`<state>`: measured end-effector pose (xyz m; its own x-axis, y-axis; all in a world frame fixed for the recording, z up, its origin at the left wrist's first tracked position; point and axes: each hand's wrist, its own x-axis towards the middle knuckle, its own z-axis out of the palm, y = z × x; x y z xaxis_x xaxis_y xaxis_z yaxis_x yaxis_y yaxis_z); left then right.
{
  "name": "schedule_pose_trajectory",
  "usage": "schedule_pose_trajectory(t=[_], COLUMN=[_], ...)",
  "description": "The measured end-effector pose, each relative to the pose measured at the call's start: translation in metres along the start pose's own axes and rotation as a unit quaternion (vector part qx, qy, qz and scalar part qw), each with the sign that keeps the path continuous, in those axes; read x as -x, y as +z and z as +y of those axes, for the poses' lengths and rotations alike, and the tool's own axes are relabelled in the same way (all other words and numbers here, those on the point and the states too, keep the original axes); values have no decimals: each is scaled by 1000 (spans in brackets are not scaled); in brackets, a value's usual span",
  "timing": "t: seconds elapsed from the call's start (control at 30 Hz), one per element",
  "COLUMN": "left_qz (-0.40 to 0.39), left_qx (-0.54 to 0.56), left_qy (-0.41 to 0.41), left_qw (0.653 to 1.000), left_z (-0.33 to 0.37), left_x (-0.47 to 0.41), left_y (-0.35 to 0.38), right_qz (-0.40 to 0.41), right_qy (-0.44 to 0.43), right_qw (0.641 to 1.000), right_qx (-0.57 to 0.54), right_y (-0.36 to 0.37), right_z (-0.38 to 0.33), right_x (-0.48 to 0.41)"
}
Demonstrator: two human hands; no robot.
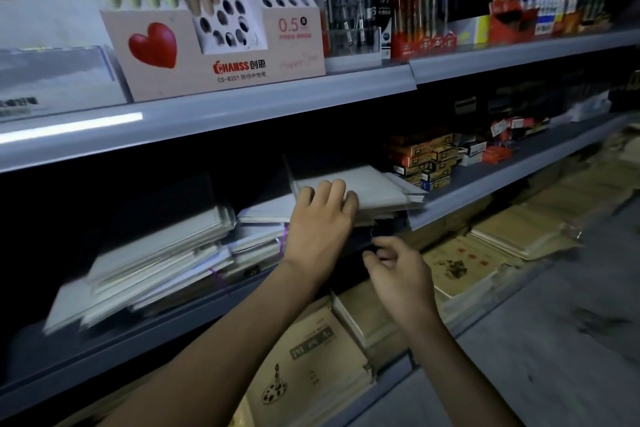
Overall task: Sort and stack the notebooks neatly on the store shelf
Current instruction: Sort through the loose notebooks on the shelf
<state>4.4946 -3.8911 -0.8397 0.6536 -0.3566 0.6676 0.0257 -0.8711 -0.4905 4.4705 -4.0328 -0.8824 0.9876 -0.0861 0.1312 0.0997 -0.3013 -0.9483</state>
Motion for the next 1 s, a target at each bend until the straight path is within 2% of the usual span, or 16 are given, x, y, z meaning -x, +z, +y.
schedule_pose_trajectory(t=[0.1,0.2,0.27,0.4,0.5,0.63,0.67,0.73,0.8,0.83,0.9,0.93,1.0], left_qz=[6,20,25,37,41,17,9,-6,-23,-31,-41,-39,-26], left_qx=[37,84,111,159,248,367,399,453,494,540,646,677,712], left_qy=[-10,-51,-61,-54,-76,-151,-201,-342,-468,-508,-549,-551,-546], left_qw=[999,995,992,985,965,918,894,823,732,670,530,487,442], left_z=[3,7,11,17,17,1,-5,-17,-27,-32,-41,-43,-46], left_x=[1,12,23,53,82,122,130,145,165,175,192,200,213], left_y=[-7,-18,-26,-38,-51,-70,-79,-96,-111,-117,-126,-131,-142], right_qz=[-16,-11,3,-27,-54,-174,-201,-234,-256,-260,-269,-276,-282], right_qy=[67,120,117,143,192,152,137,121,127,131,132,132,132], right_qw=[982,920,892,858,831,861,866,865,855,854,854,854,851], right_qx=[-178,-373,-436,-492,-519,-454,-437,-427,-431,-432,-425,-421,-422], right_y=[-5,-17,-27,-35,-42,-54,-56,-58,-54,-52,-44,-39,-31], right_z=[-9,-17,-17,-16,-16,-13,-12,-12,-12,-13,-14,-13,-14], right_x=[-1,1,5,17,27,47,53,64,77,84,95,101,112])
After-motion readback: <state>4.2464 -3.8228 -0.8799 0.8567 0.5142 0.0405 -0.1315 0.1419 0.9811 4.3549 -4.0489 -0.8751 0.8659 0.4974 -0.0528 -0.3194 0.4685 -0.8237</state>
